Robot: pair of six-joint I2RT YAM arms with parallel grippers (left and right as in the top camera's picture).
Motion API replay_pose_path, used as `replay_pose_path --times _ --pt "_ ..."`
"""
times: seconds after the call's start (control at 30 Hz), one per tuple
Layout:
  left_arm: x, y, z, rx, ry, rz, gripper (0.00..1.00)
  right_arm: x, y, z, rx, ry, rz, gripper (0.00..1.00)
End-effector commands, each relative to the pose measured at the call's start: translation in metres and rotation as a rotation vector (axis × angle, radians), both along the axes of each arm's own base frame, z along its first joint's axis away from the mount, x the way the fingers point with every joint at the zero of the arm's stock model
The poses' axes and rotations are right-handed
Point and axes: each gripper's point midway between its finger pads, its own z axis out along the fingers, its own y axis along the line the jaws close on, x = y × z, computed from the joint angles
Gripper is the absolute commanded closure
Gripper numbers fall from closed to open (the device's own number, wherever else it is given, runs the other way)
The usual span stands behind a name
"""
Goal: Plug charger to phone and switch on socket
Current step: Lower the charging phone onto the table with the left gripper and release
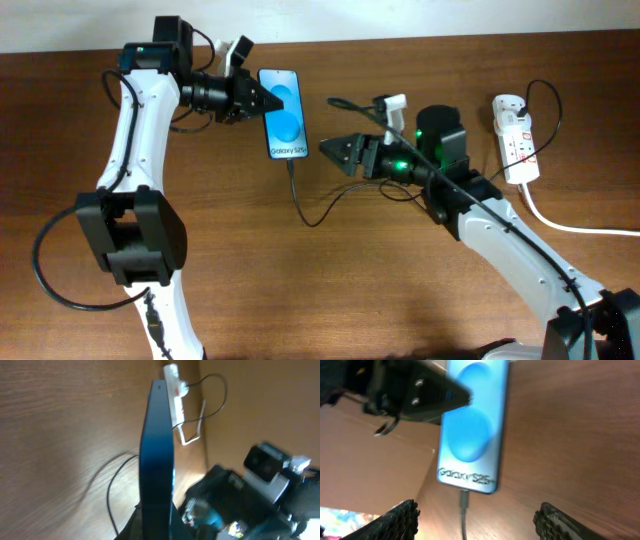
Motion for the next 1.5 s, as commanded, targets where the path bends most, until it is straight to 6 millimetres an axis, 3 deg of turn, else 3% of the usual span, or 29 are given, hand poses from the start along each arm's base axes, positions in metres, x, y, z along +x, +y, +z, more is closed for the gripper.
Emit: replay_pose_path --times 0.0,0.1,0.23,0.33,0.47,0.57,0.7,0.87,0.9,1.1,1.37,1.47 --pt "0.003 0.004 -0.026 0.055 -0.027 -0.044 1.00 0.003 -0.010 0.005 -0.031 -0.045 -0.007 0.21" --pt "0.007 0.002 -0.070 0.054 0.077 -0.050 1.00 -0.002 -0.011 -0.008 -0.066 -0.005 0.002 0.09" --pt "0.012 -0.004 -0.118 0.067 0.142 -0.066 1.00 -0.008 -0.018 -0.026 -0.120 0.061 -0.017 0.07" --pt "0.016 0.006 -0.159 0.284 0.176 -0.034 1.00 -0.008 -0.020 -0.031 -0.134 0.079 -0.029 0.06" --pt "0.025 0.006 -0.182 0.328 0.200 0.008 1.00 -0.011 -0.021 -0.034 -0.142 0.100 -0.029 0.06" --pt "0.026 0.010 -0.185 0.359 0.203 0.023 1.00 -0.013 -0.023 -0.039 -0.154 0.123 -0.034 0.05" --pt "0.026 0.022 -0.196 0.459 0.203 0.033 0.74 -0.014 -0.023 -0.041 -0.157 0.132 -0.035 0.05" --pt "0.026 0.023 -0.196 0.463 0.202 0.033 0.63 -0.015 -0.024 -0.043 -0.171 0.125 -0.025 0.05" --pt "0.025 0.023 -0.196 0.463 0.207 0.032 0.57 -0.016 -0.024 -0.044 -0.174 0.132 -0.024 0.05" --pt "0.016 0.042 -0.207 0.595 0.239 0.038 0.42 -0.019 -0.025 -0.047 -0.180 0.147 -0.022 0.04" --pt "0.019 0.069 -0.218 0.761 0.234 0.081 0.41 -0.022 -0.026 -0.051 -0.193 0.156 -0.014 0.04" --pt "0.024 0.080 -0.202 0.823 0.206 0.099 0.41 -0.025 -0.027 -0.055 -0.205 0.171 -0.007 0.04"
